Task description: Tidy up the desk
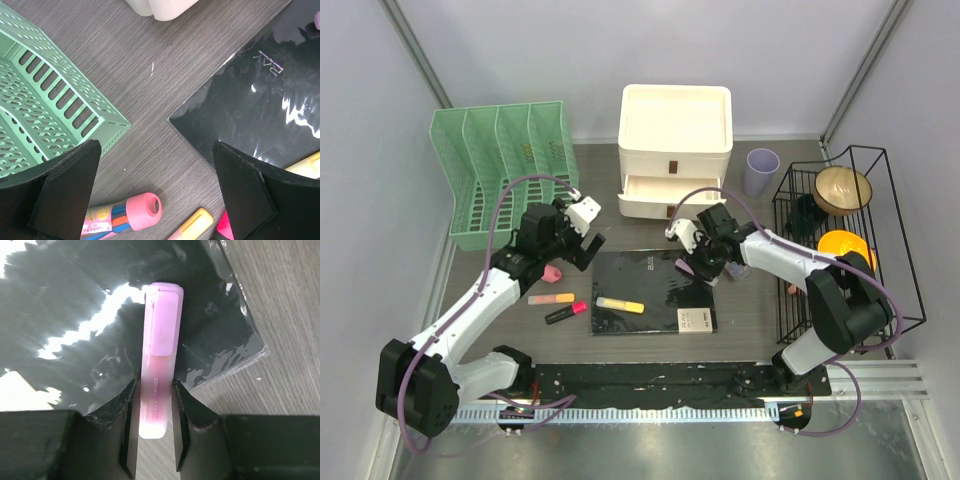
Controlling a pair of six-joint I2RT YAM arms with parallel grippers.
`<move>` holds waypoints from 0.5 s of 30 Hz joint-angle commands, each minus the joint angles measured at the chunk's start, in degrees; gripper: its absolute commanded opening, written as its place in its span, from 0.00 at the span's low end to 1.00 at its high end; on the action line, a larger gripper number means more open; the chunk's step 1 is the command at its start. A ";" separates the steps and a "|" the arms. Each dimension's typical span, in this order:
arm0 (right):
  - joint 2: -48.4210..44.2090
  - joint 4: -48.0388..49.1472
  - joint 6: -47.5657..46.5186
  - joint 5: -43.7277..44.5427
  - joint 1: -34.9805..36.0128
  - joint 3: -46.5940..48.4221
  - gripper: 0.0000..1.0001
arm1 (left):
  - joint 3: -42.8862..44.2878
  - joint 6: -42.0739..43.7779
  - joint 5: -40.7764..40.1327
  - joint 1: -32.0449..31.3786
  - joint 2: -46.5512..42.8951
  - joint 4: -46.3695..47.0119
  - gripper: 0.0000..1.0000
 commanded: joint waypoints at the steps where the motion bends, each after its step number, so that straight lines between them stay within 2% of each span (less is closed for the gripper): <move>1: -4.08 -4.45 1.96 -3.48 0.23 6.53 0.01 | 0.07 0.80 -0.21 0.30 -1.41 2.67 1.00; 7: -6.90 -6.83 4.42 -5.68 0.85 14.17 0.01 | -0.20 0.98 -0.39 0.22 -1.50 2.84 1.00; 15: -4.80 -8.06 2.76 0.03 0.94 25.96 0.01 | -0.11 0.81 -0.12 0.22 -1.33 3.02 1.00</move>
